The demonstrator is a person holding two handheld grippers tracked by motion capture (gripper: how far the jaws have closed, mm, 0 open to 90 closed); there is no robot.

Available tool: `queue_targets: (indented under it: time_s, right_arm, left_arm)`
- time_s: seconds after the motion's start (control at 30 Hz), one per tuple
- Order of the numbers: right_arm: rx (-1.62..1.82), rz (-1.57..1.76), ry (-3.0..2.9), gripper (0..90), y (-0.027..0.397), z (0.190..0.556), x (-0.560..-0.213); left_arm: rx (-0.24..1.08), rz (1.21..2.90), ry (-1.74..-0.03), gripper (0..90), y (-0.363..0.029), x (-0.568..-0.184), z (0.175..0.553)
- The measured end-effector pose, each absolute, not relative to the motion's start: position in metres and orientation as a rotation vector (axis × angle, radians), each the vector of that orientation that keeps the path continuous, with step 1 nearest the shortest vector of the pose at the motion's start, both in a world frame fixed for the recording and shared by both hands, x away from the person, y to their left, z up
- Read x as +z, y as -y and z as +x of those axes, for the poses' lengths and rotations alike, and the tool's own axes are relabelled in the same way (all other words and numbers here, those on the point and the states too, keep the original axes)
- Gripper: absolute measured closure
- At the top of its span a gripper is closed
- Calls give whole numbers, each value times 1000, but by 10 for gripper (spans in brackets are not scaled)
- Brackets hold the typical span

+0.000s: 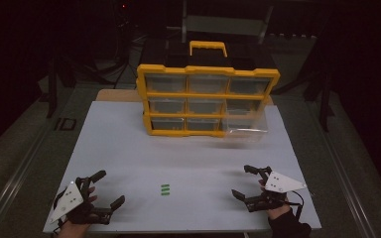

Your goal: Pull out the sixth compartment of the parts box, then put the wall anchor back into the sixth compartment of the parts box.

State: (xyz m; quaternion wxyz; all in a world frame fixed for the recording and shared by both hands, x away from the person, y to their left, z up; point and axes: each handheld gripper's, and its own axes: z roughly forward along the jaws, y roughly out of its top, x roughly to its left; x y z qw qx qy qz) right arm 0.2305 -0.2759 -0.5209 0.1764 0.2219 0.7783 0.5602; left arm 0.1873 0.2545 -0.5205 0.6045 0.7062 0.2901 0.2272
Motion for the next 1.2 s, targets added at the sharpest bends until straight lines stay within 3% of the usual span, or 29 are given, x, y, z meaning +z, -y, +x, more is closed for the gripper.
queue_targets:
  time_s: [0.73,1.2]
  right_arm:
    - [1624,615,-2193,103,275,229,-517]
    - [1635,611,-2189,103,274,229,-514]
  left_arm:
    - [522,1612,-731,0,-256,-514,187]
    - [453,1637,-740,0,-252,-480,190]
